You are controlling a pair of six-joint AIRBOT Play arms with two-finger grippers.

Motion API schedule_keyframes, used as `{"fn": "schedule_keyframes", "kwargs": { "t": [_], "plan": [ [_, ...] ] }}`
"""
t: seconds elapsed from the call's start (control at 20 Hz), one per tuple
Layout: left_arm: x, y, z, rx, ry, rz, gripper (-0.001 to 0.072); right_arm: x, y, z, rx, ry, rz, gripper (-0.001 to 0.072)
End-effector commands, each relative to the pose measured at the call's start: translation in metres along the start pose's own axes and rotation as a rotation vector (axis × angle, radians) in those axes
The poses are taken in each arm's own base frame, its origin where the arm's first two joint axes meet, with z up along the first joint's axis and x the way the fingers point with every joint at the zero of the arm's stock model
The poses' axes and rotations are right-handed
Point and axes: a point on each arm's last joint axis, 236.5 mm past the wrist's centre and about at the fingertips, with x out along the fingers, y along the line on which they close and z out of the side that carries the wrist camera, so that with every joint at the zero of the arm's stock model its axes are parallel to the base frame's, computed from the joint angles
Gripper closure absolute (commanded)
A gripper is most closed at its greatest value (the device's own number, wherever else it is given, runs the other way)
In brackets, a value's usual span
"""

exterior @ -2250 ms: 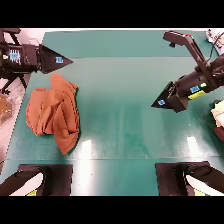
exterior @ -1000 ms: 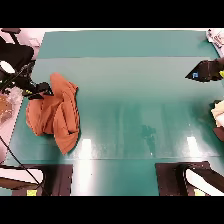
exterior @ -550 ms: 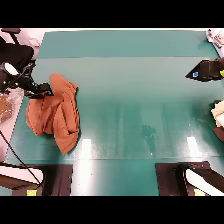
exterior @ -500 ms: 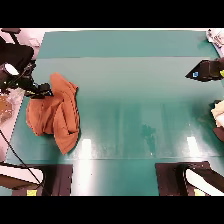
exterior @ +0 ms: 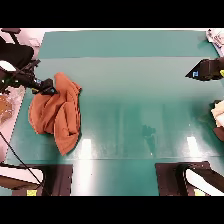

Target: Fold the shirts.

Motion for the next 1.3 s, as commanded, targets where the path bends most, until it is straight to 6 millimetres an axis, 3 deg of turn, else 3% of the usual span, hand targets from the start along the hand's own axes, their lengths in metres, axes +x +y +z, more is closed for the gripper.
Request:
{"fn": "schedule_keyframes", "kwargs": {
  "t": [0.0,0.2,0.3,0.45,0.55,0.65,0.75,0.8,0.85,0.95,1.05,1.15,1.2,1.25],
  "plan": [
    [-0.047,-0.088,0.021,0.105,-0.123,-0.264,0.0689,-0.001,-0.003,0.005,0.002,-0.023,-0.012,0.0333],
    [-0.161,-0.235,0.046,0.266,-0.384,-0.687,0.0690,-0.018,-0.015,0.020,0.026,-0.126,-0.051,0.0333],
    [-0.219,-0.315,0.039,0.392,-0.482,-0.855,0.0689,-0.039,-0.029,0.029,0.055,-0.214,-0.095,0.0333],
    [-0.297,-0.430,0.011,0.599,-0.668,-1.004,0.0689,-0.071,-0.054,0.029,0.119,-0.302,-0.173,0.0333],
    [-0.350,-0.483,-0.010,0.662,-0.825,-1.099,0.0689,-0.084,-0.065,0.028,0.164,-0.342,-0.204,0.0333],
    [-0.385,-0.508,-0.034,0.680,-0.880,-1.204,0.0689,-0.087,-0.068,0.029,0.171,-0.356,-0.212,0.0333],
    [-0.396,-0.515,-0.067,0.808,-0.870,-1.252,0.0688,-0.086,-0.066,0.029,0.169,-0.352,-0.206,0.0333],
    [-0.389,-0.515,-0.088,0.937,-0.860,-1.218,0.0688,-0.085,-0.063,0.030,0.160,-0.351,-0.200,0.0333],
    [-0.372,-0.510,-0.103,1.045,-0.813,-1.146,0.0688,-0.083,-0.060,0.030,0.147,-0.345,-0.197,0.0333],
    [-0.322,-0.486,-0.115,1.142,-0.672,-0.912,0.0689,-0.078,-0.048,0.031,0.111,-0.333,-0.175,0.0333],
    [-0.264,-0.432,-0.093,1.093,-0.550,-0.559,0.0689,-0.074,-0.039,0.031,0.075,-0.324,-0.157,0.0333],
    [-0.223,-0.342,-0.056,0.952,-0.461,-0.126,0.0689,-0.065,-0.032,0.029,0.052,-0.292,-0.135,0.0333],
    [-0.218,-0.283,-0.037,0.823,-0.421,0.118,0.0689,-0.057,-0.030,0.024,0.050,-0.266,-0.123,0.0333],
    [-0.225,-0.229,-0.026,0.696,-0.395,0.336,0.0689,-0.044,-0.031,0.016,0.062,-0.231,-0.112,0.0333]
  ]
}}
